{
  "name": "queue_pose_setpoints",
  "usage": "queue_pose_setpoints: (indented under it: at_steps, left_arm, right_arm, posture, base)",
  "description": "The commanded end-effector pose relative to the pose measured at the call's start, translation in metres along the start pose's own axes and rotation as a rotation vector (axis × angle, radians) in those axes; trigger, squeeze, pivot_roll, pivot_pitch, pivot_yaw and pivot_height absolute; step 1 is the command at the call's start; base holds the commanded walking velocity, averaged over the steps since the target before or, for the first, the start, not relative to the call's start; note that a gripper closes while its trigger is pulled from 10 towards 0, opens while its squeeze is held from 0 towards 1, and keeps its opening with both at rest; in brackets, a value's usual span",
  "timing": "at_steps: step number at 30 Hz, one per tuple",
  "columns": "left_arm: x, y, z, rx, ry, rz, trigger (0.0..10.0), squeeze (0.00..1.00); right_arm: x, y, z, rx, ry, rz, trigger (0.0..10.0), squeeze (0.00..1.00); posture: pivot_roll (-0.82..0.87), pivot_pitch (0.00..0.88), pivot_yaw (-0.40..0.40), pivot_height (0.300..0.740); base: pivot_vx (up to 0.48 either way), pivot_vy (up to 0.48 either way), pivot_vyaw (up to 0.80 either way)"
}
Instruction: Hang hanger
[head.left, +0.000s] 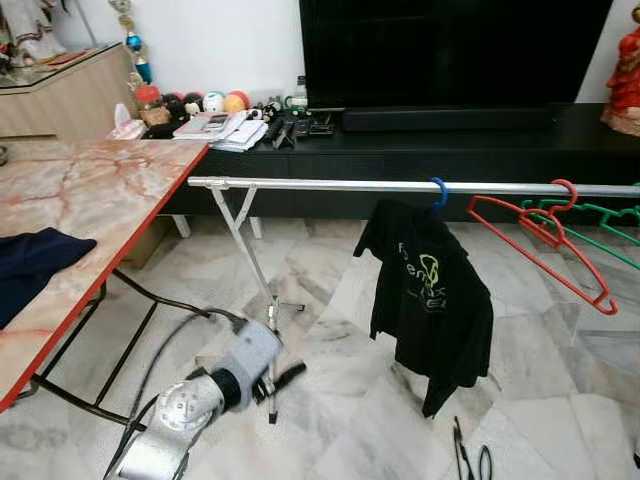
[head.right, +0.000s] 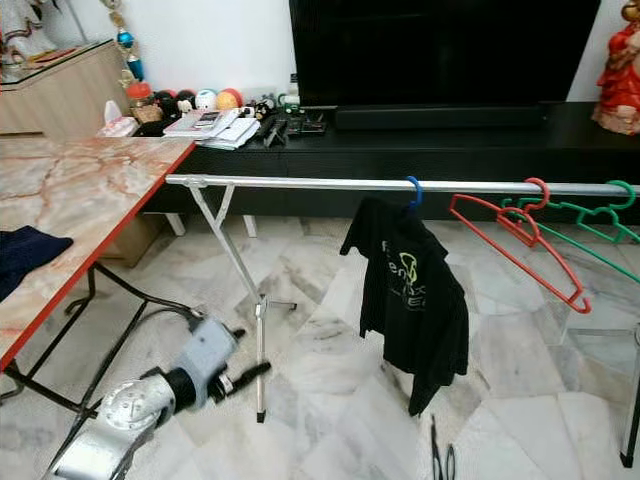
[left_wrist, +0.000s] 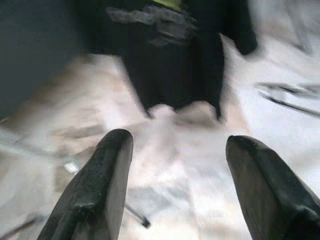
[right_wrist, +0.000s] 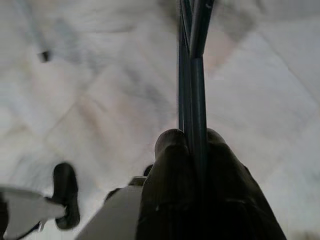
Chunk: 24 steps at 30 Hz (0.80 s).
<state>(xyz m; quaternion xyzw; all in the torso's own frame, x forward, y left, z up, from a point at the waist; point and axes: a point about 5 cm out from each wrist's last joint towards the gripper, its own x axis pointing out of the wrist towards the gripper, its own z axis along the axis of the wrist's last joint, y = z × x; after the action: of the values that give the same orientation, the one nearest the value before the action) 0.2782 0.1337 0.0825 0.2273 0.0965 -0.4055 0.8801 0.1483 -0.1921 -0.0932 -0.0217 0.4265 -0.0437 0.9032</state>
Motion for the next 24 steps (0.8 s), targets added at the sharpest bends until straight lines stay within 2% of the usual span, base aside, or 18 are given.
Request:
queue_pose_setpoints:
  at_steps: [1, 2, 6, 7, 8, 9, 11, 12, 15, 20, 21, 22, 23, 24]
  left_arm:
    - [0.001, 0.001, -0.001, 0.056, 0.003, -0.085, 10.0, 0.00]
    - [0.001, 0.001, -0.001, 0.056, 0.003, -0.085, 10.0, 0.00]
    - [0.005, 0.006, 0.002, 0.071, -0.012, -0.126, 10.0, 0.00]
    - [0.006, 0.006, 0.002, 0.073, -0.012, -0.135, 10.0, 0.00]
    - [0.008, 0.007, 0.002, 0.083, -0.009, -0.152, 10.0, 0.00]
    - [0.008, 0.007, 0.002, 0.086, -0.008, -0.156, 10.0, 0.00]
    - [0.011, 0.007, 0.003, 0.086, -0.020, -0.187, 10.0, 0.00]
    - [0.011, 0.007, 0.003, 0.086, -0.020, -0.187, 10.0, 0.00]
    - [0.014, 0.003, 0.007, 0.087, -0.042, -0.258, 10.0, 0.00]
    - [0.016, 0.001, 0.009, 0.090, -0.047, -0.318, 10.0, 0.00]
    - [0.017, -0.001, 0.011, 0.081, -0.055, -0.365, 10.0, 0.00]
    - [0.017, -0.001, 0.011, 0.081, -0.055, -0.365, 10.0, 0.00]
    - [0.019, -0.003, 0.015, 0.083, -0.069, -0.415, 10.0, 0.00]
    - [0.020, -0.004, 0.016, 0.087, -0.074, -0.429, 10.0, 0.00]
  right_arm:
    - [0.001, 0.007, 0.005, -0.110, -0.031, 0.094, 10.0, 0.00]
    - [0.001, 0.007, 0.005, -0.110, -0.031, 0.094, 10.0, 0.00]
    - [0.002, 0.015, 0.011, -0.315, -0.047, 0.219, 10.0, 0.00]
    - [0.008, -0.012, 0.050, -0.326, -0.142, 0.250, 10.0, 0.00]
    - [0.006, -0.049, 0.109, -0.374, -0.284, 0.313, 10.0, 0.00]
    - [0.004, -0.057, 0.122, -0.388, -0.315, 0.327, 10.0, 0.00]
    - [0.000, -0.058, 0.132, -0.464, -0.334, 0.410, 10.0, 0.00]
    - [0.000, -0.058, 0.132, -0.464, -0.334, 0.410, 10.0, 0.00]
    - [-0.007, -0.056, 0.142, -0.582, -0.342, 0.534, 10.0, 0.00]
    - [-0.013, -0.053, 0.150, -0.641, -0.336, 0.642, 10.0, 0.00]
    - [-0.017, -0.049, 0.151, -0.684, -0.311, 0.731, 10.0, 0.00]
    - [-0.017, -0.049, 0.151, -0.684, -0.311, 0.731, 10.0, 0.00]
    - [-0.022, -0.043, 0.150, -0.738, -0.285, 0.822, 10.0, 0.00]
    - [-0.025, -0.041, 0.150, -0.755, -0.277, 0.852, 10.0, 0.00]
  posture:
    - [0.01, 0.031, 0.059, 0.740]
    - [0.01, 0.031, 0.059, 0.740]
    - [-0.02, 0.018, 0.061, 0.740]
    - [-0.02, 0.018, 0.061, 0.740]
    - [-0.02, 0.015, 0.062, 0.740]
    - [-0.02, 0.015, 0.062, 0.740]
    - [-0.02, 0.016, 0.065, 0.740]
    - [-0.02, 0.016, 0.065, 0.740]
    - [-0.03, 0.026, 0.069, 0.740]
    - [-0.03, 0.035, 0.069, 0.740]
    - [-0.03, 0.036, 0.070, 0.740]
    - [-0.03, 0.036, 0.070, 0.740]
    - [-0.03, 0.042, 0.072, 0.740]
    - [-0.03, 0.042, 0.072, 0.740]
  base:
    - [0.000, 0.000, 0.00]
    - [0.000, 0.000, 0.00]
    - [0.000, 0.000, 0.00]
    - [0.000, 0.000, 0.00]
    - [0.000, 0.000, 0.00]
    - [0.000, 0.000, 0.00]
    - [0.000, 0.000, 0.00]
    - [0.000, 0.000, 0.00]
    - [0.000, 0.000, 0.00]
    - [0.000, 0.000, 0.00]
    - [0.000, 0.000, 0.00]
    - [0.000, 0.000, 0.00]
    - [0.000, 0.000, 0.00]
    - [0.000, 0.000, 0.00]
